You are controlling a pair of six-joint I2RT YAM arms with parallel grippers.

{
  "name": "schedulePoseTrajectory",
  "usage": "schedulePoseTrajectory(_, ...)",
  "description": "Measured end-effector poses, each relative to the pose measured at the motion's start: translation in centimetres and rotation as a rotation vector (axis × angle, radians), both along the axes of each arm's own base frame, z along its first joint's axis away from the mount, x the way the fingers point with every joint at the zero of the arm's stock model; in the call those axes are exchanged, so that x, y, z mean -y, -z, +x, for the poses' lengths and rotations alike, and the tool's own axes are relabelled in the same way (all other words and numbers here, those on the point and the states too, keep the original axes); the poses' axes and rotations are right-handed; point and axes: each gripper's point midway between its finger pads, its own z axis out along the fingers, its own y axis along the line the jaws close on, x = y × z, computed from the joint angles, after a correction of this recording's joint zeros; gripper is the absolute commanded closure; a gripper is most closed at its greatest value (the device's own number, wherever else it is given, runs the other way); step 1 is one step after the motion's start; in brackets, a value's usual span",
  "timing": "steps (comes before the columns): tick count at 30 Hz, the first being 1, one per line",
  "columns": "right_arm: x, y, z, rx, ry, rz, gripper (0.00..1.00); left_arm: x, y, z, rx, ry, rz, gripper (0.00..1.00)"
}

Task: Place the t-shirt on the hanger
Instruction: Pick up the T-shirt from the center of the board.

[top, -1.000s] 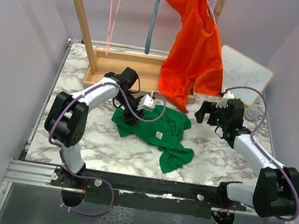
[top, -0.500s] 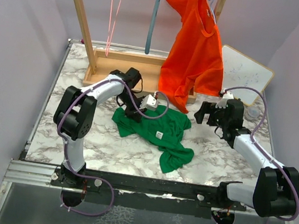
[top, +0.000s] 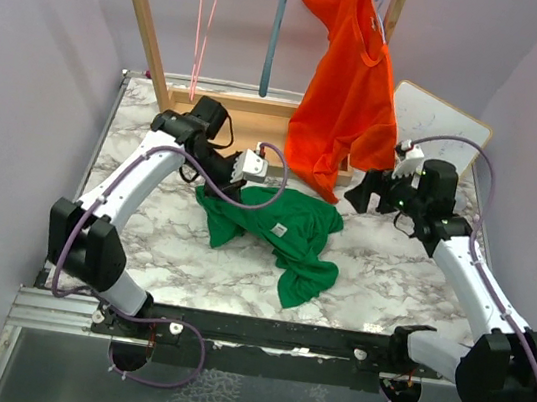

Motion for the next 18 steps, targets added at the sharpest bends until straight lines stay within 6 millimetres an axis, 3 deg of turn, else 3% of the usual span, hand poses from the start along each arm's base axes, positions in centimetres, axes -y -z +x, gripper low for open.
schedulePoseTrajectory(3,-0.9,-2.4,-0.2,0.015,-0.056,0.025,0.1,-0.4,-1.1,-0.9,0.017,-0.02,-0.012,1.0)
schedulePoseTrajectory(7,-2.8,-7.0,0.0,0.058,-0.113,0.05,0.12,-0.7,0.0,-2.1,-0.038,-0.054,-0.004,1.0)
schedulePoseTrajectory(13,-10.1,-16.6,1.3,0.187,-0.188,0.085,0.14,-0.8,2.2,-3.0,-0.131,-0.128,0.004,1.0)
schedulePoseTrajectory(18,-13.4,-23.0,4.1,0.278,-0.101,0.144,0.13,-0.5,2.3,-2.8,-0.134,-0.183,-0.018,1.0)
